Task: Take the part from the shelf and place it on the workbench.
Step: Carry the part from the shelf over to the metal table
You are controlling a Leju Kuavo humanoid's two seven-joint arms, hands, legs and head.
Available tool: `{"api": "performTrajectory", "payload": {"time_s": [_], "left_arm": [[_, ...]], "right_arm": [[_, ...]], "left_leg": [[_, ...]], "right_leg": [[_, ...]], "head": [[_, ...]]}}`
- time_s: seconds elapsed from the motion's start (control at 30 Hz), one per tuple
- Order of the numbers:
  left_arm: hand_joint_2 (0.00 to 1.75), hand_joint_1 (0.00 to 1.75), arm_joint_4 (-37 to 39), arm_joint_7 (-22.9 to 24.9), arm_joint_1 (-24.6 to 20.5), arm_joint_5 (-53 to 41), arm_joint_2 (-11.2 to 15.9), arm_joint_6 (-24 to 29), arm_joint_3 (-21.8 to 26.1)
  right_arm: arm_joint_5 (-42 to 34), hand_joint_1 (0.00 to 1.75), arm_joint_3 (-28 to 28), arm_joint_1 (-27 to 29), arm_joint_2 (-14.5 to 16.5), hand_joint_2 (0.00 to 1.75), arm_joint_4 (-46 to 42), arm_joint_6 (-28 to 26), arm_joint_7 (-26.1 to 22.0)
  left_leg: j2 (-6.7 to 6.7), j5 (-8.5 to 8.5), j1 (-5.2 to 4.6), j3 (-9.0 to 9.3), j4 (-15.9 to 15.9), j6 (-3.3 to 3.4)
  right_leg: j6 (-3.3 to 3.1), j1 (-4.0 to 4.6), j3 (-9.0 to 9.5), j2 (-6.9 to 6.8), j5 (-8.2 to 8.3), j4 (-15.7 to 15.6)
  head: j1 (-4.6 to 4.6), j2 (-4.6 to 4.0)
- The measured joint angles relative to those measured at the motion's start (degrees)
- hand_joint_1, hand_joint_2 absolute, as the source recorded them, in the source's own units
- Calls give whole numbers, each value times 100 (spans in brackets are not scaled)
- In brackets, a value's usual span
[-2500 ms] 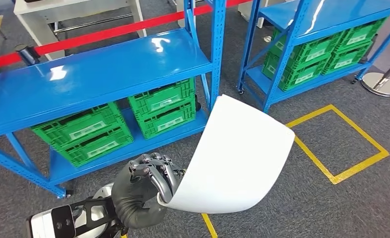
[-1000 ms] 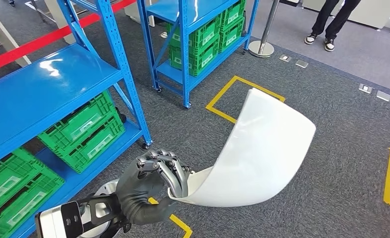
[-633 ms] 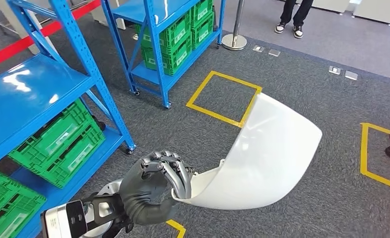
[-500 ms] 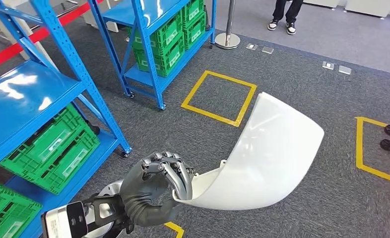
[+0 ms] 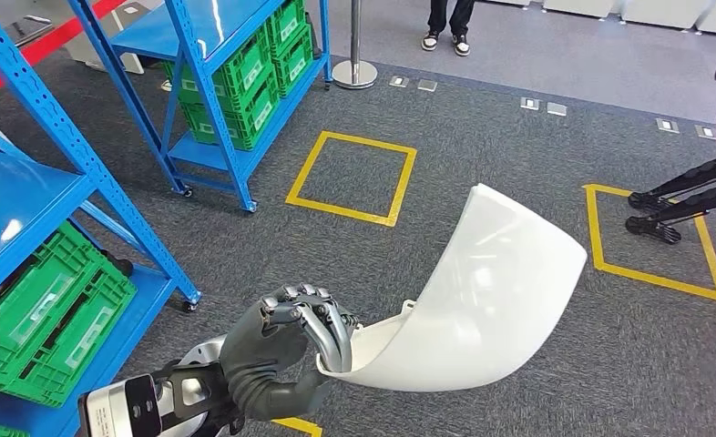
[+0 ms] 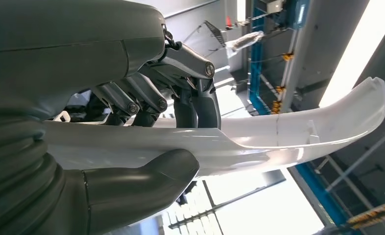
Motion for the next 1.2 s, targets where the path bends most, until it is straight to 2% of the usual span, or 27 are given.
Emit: {"api": "performTrajectory", "payload": {"time_s": [0.03,0.1,0.13,0.17,0.2,0.23,0.3,0.37,0.43,0.47,0.5,0.57,0.6,0.63,0.67,0.7,0.73,0.8,0.83,0.87,0.93,0.97,1.0,1.07,1.13,1.17,1.2], "left_arm": [[175,175,-1,2,11,-2,-2,0,1],[175,175,4,-3,47,-7,1,-2,1],[175,175,13,-8,65,-10,2,-5,2],[175,175,25,-17,76,-15,2,-14,1],[175,175,37,-30,82,-22,1,-24,1],[175,175,47,-38,83,-28,0,-33,1],[175,175,54,-49,82,-34,-1,-41,2],[175,175,58,-51,78,-36,-1,-42,1],[175,175,75,-54,68,-38,-2,-43,1],[175,175,86,-54,60,-40,-3,-44,1],[175,175,97,-56,52,-40,-2,-45,1],[175,175,129,-60,46,-40,8,-49,2],[175,175,152,-60,47,-38,16,-51,3],[175,175,181,-57,47,-33,26,-54,4],[175,175,208,-53,44,-24,35,-56,4],[175,175,231,-48,35,-15,43,-57,3],[175,175,249,-40,19,-5,49,-57,3],[175,175,274,-21,-17,5,56,-56,3],[175,175,281,-13,-27,8,60,-55,4],[175,175,287,-5,-32,10,62,-55,4],[175,175,292,2,-37,11,63,-55,3],[175,175,292,5,-42,12,60,-55,3],[175,175,291,5,-48,14,58,-55,2],[175,175,292,8,-55,17,57,-55,2],[175,175,295,14,-55,19,61,-54,1],[175,175,296,19,-57,19,63,-52,0],[175,175,295,25,-60,19,64,-49,-1]], "right_arm": [[2,0,0,-10,4,0,0,0,-4],[5,0,0,-30,11,0,0,-1,-15],[5,0,0,-24,15,0,0,-3,-19],[7,0,0,-12,19,0,0,-6,-22],[9,0,0,1,22,0,0,-8,-26],[10,0,0,8,22,0,0,-11,-31],[11,0,0,-7,24,0,0,-13,-41],[11,0,-1,-21,27,0,0,-6,-48],[14,0,-5,-9,27,0,0,9,-50],[16,0,-8,-1,27,0,0,15,-51],[19,0,-12,2,26,0,0,17,-54],[20,0,-19,-13,27,0,0,20,-65],[20,0,-22,-24,27,0,0,25,-71],[20,0,-27,-29,28,0,0,33,-77],[21,0,-32,-28,28,0,0,45,-80],[23,0,-37,-24,28,0,0,58,-83],[25,0,-40,-22,28,0,0,71,-84],[30,0,-42,-30,27,0,0,84,-84],[30,0,-42,-36,27,0,0,85,-84],[30,0,-43,-36,27,0,0,80,-81],[27,0,-48,-21,26,0,0,67,-77],[24,0,-52,-10,27,0,0,59,-78],[22,0,-55,-7,27,0,0,48,-82],[20,0,-57,-30,27,0,0,24,-94],[23,0,-57,-56,26,0,0,11,-102],[26,0,-57,-56,26,0,0,11,-107],[28,0,-58,-48,24,0,0,11,-113]], "left_leg": [[77,6,-3,-1,-10,25],[237,1,-21,-14,-7,49],[314,-3,-27,-20,-4,53],[386,-8,-31,-23,0,52],[455,-15,-32,-23,5,45],[519,-25,-33,-20,14,32],[630,-55,-53,-9,36,-12],[724,-74,-81,9,41,-69],[798,-88,-87,26,29,-133],[736,-131,-78,16,71,-168],[600,-238,-66,-41,221,-200],[265,-600,-43,-327,888,-237],[175,-778,-38,-517,1298,-241],[144,-870,-38,-664,1600,-239],[134,-851,-38,-723,1708,-232],[122,-715,-36,-669,1576,-220],[80,-502,-31,-511,1233,-205],[-151,-163,-15,-150,428,-172],[-238,-88,-15,-45,181,-157],[-280,-79,-25,-12,80,-136],[-170,-50,-50,-13,58,-67],[-107,-29,-52,-7,40,-23],[-38,-8,-49,-1,19,19],[113,11,-55,-4,-3,68],[274,8,-72,-21,0,82],[352,5,-77,-26,2,84],[426,1,-79,-27,4,84]], "right_leg": [[7,11,-156,-172,-177,324],[34,22,-537,-323,-540,1111],[41,21,-642,-343,-606,1348],[43,20,-636,-359,-566,1369],[40,20,-500,-389,-429,1145],[32,21,-261,-460,-246,737],[-23,42,158,-681,-6,-11],[-98,70,256,-754,39,-244],[-160,67,234,-633,73,-266],[-189,53,233,-579,87,-280],[-221,38,234,-524,103,-295],[-264,26,226,-400,124,-307],[-276,31,216,-328,130,-306],[-280,35,208,-252,135,-305],[-278,38,203,-175,140,-303],[-271,40,202,-95,147,-299],[-260,38,202,-14,154,-295],[-219,39,186,138,171,-278],[-188,38,167,199,183,-272],[-149,32,144,255,198,-273],[-68,6,109,332,227,-286],[-44,1,84,259,210,-252],[-27,7,22,117,130,-128],[-5,27,-256,-223,-205,463],[21,28,-596,-333,-528,1195],[26,28,-662,-346,-560,1361],[24,29,-606,-362,-483,1289]], "head": [[12,0],[26,0],[26,0],[27,0],[27,0],[27,0],[25,0],[17,0],[13,0],[12,0],[5,0],[-9,0],[-15,0],[-17,0],[-18,0],[-19,0],[-19,0],[-18,0],[-16,0],[-15,0],[-15,0],[-13,0],[-3,0],[17,0],[25,0],[25,0],[25,0]]}}
